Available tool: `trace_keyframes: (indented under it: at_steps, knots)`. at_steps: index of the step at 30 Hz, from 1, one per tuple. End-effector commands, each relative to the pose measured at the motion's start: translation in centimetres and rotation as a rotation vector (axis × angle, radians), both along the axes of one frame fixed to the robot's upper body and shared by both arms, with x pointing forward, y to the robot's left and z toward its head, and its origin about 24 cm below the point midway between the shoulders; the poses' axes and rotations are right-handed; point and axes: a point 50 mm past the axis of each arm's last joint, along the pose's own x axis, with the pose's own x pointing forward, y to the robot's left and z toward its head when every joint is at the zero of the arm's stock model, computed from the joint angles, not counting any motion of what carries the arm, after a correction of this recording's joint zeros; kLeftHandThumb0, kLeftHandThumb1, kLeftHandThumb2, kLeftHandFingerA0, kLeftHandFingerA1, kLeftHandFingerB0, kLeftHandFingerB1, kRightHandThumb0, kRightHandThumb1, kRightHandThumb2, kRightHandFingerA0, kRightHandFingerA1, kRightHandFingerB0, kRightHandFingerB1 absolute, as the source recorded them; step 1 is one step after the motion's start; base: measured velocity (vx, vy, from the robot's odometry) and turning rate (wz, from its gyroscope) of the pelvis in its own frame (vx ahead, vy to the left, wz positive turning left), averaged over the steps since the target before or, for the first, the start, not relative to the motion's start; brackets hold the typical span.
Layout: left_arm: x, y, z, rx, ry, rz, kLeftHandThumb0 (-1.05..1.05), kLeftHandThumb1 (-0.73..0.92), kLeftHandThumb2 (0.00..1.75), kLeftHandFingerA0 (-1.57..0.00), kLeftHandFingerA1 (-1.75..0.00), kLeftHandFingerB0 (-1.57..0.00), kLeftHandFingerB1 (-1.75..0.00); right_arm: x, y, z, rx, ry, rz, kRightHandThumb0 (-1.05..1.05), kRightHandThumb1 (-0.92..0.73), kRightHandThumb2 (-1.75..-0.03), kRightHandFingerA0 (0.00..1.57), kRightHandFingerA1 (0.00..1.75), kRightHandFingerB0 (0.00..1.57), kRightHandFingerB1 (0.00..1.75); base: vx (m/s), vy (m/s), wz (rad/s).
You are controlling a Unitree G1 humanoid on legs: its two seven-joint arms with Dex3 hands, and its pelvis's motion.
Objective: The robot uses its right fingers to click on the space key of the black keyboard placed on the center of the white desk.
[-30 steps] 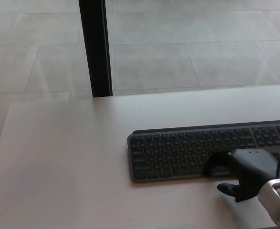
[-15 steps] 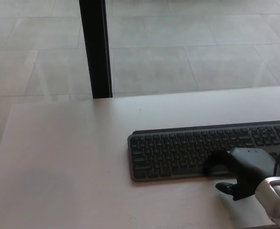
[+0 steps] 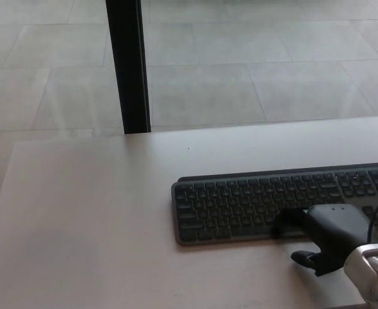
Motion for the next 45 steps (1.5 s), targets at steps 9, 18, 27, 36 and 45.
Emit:
trace_keyframes:
  at_steps: [9,18,27,36,45]
  knots:
    - [0.2,0.7,0.9,0.047,-0.029,0.006,-0.54,0.62,0.59,-0.80,-0.72,-0.72,-0.59,-2.7,-1.1,-4.3,-0.132,0.181,0.011,-0.34,-0.61,-0.60,0.81,1.39,0.61,0.47,0.00,0.000,0.00]
    - [0.1,0.7,0.8,0.035,-0.043,0.008,-0.51,0.63,0.59,-0.74,-0.70,-0.68,-0.58,0.0,-1.1,0.2,-0.101,0.085,0.011,-0.36,-0.63,-0.61,0.79,1.38,0.62,0.45,0.00,0.000,0.00]
    - [-0.2,0.6,0.6,0.024,-0.028,0.023,-0.52,0.63,0.59,-0.76,-0.67,-0.70,-0.58,3.6,-2.0,10.5,0.348,-0.052,-0.088,-0.23,-0.61,-0.57,0.89,1.01,0.60,0.49,0.00,0.000,0.00]
    - [-0.2,0.7,0.7,0.031,-0.024,0.024,-0.52,0.63,0.59,-0.75,-0.68,-0.70,-0.58,3.6,-8.0,22.3,0.655,-0.326,-0.149,-0.33,-0.60,-0.58,0.96,0.94,0.63,0.44,0.00,0.000,0.00]
    - [-0.5,0.7,0.6,0.022,-0.023,0.026,-0.54,0.61,0.58,-0.77,-0.70,-0.70,-0.58,-2.5,-19.8,28.0,0.826,-0.631,-0.443,-0.34,-0.59,-0.58,0.96,1.24,0.60,0.45,0.00,0.000,0.00]
